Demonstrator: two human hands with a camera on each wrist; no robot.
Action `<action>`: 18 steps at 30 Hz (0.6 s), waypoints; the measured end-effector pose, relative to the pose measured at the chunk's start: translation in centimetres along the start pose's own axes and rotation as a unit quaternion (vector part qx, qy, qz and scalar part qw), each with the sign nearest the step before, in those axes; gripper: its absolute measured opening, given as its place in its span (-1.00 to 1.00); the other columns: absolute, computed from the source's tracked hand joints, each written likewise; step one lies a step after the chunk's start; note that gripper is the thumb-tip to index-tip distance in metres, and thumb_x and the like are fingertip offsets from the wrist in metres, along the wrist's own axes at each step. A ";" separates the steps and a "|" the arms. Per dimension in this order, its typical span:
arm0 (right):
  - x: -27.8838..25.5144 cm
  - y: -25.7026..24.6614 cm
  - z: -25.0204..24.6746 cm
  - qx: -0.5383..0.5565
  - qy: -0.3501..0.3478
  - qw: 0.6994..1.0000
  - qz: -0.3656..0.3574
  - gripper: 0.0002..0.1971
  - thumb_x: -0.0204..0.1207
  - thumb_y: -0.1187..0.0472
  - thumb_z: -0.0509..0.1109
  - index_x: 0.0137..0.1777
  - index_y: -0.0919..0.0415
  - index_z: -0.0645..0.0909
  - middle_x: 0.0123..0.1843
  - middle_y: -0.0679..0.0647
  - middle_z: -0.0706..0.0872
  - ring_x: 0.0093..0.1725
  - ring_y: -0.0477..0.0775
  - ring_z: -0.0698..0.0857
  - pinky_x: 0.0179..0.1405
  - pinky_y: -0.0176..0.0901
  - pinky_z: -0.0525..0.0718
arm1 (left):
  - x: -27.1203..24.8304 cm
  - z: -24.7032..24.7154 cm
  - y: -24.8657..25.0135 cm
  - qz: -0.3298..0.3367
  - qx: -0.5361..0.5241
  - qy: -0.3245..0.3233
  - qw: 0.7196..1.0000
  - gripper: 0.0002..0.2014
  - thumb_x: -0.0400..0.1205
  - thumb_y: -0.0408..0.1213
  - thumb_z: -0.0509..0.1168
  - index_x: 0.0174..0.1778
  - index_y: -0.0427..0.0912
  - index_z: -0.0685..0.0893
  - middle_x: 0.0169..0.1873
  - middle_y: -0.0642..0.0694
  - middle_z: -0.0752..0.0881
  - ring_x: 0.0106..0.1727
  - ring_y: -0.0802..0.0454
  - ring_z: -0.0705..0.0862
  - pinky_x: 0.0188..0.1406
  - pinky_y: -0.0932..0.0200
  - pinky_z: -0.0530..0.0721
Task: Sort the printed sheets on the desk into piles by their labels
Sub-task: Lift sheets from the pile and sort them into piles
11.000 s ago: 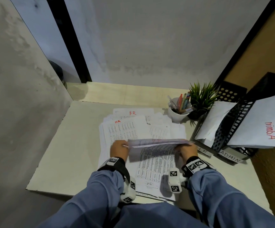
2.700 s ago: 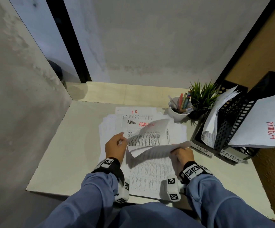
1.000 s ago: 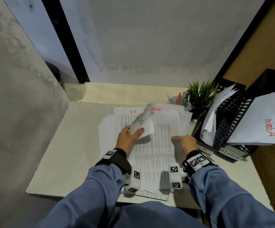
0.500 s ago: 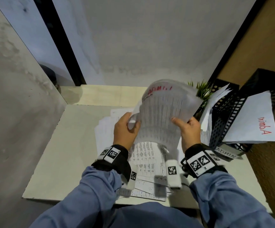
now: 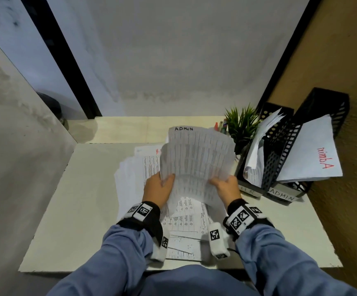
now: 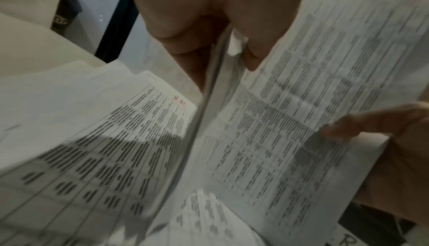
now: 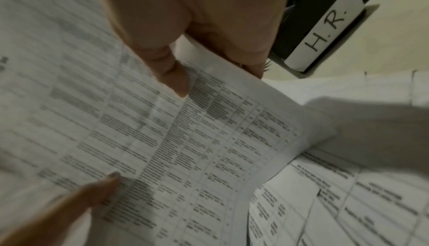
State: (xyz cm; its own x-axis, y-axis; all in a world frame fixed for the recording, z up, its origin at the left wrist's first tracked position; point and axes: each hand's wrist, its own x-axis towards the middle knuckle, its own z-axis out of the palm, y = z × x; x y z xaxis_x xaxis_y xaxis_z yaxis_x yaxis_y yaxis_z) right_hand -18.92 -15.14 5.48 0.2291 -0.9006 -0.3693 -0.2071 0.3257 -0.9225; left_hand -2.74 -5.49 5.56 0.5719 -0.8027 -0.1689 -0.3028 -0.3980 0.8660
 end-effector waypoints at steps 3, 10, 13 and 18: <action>0.0 -1.3 -1.5 -0.008 0.026 0.999 -0.040 -0.79 0.49 0.47 0.34 0.11 0.38 0.63 -0.08 0.08 0.71 -0.01 0.11 0.68 -0.18 -0.35 0.59 | 0.0 -0.4 1.9 0.019 -0.010 -0.056 0.998 -0.64 0.68 -0.17 0.21 -0.47 -0.09 0.41 -0.57 0.01 0.38 -0.52 0.04 0.39 -0.45 0.24 0.35; 1.5 -6.6 -11.1 -0.069 0.204 0.956 -0.200 -0.72 0.49 0.41 0.34 0.17 0.17 0.65 -0.08 0.05 0.72 -0.05 0.01 0.67 0.06 -0.18 0.68 | -0.2 0.2 12.0 0.126 0.005 -0.129 0.984 -0.61 0.64 -0.29 0.21 -0.52 -0.11 0.31 -0.56 -0.04 0.34 -0.50 0.04 0.31 -0.43 0.19 0.25; 2.6 -7.0 -15.5 -0.122 0.388 0.894 -0.188 -0.59 0.46 0.32 0.37 0.32 0.14 0.56 0.25 0.18 0.58 0.26 0.17 0.54 0.27 0.14 0.59 | -1.1 2.3 16.1 0.183 0.003 -0.129 0.975 -0.60 0.66 -0.34 0.19 -0.53 -0.12 0.30 -0.56 -0.02 0.35 -0.51 0.02 0.31 -0.47 0.20 0.25; 4.2 -5.4 -20.5 -0.141 0.406 0.900 0.070 -0.18 0.31 0.01 0.55 0.51 0.31 0.32 0.50 0.35 0.38 0.48 0.39 0.36 0.43 0.31 0.39 | -1.3 7.4 20.7 0.277 0.060 -0.097 0.954 -0.64 0.63 -0.43 0.14 -0.47 -0.02 0.35 -0.55 0.07 0.43 -0.50 0.16 0.39 -0.54 0.40 0.28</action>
State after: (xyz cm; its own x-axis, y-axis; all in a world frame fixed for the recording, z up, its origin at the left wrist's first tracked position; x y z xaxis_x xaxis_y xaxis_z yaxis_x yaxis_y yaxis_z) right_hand -36.31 -26.56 11.24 -0.5644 -0.8076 -0.1710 -0.4399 0.4695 -0.7655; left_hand -15.36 -15.94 20.23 0.1505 -0.9672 0.2047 -0.6096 0.0722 0.7894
